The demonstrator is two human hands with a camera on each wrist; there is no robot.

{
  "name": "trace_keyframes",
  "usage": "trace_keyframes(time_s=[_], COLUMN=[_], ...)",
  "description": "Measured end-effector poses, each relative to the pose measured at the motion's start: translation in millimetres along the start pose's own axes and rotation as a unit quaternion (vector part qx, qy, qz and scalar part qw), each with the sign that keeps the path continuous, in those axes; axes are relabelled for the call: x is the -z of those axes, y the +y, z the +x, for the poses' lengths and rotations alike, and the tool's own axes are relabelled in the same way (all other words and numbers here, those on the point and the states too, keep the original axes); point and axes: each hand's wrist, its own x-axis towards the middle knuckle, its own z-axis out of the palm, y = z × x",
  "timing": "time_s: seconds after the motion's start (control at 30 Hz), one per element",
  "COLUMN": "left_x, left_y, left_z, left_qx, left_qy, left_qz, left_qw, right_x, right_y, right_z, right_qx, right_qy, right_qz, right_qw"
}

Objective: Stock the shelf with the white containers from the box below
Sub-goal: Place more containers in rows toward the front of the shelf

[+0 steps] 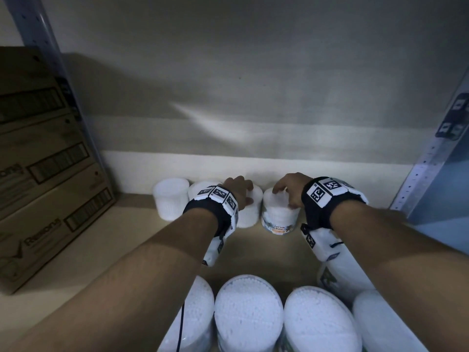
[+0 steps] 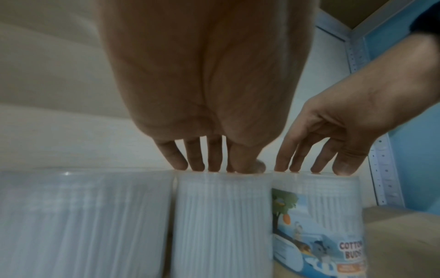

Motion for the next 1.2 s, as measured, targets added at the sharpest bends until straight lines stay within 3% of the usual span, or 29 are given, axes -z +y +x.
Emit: trace_keyframes(time_s=[0.47,0.8,0.87,1.03,1.2], left_x=[2.5,34.1,34.5,24.6,12.4], left_y=[0.4,4.4,6.5,4.7,8.6], left_z=[-1.1,-6.5,-9.6,-3.8,2.7], left_qx=[-0.012,-0.084,-0.083,-0.033,0.007], left_qy=[0.002,-0.11,-0.101,-0.001,-0.009], left_qz=[-0.004,0.013,0.008,0.013,0.064], left_qw=[1.0,0.99,0.991,0.999,0.998], right_x=[-3.8,-3.0,-2.6,-2.3,-2.2], right_y=[0.3,0.2,-0.3,1.4,2.9], right_z=[3.2,5.3,5.7,4.5,6.0], right_qx=[0.006,0.016,0.016,0.018,0.017], right_qy=[0.004,0.008,0.008,0.01,0.005], right_qz=[-0.006,-0.009,-0.007,-0.009,0.004], right_qw=[1.0,1.0,1.0,1.0,1.0])
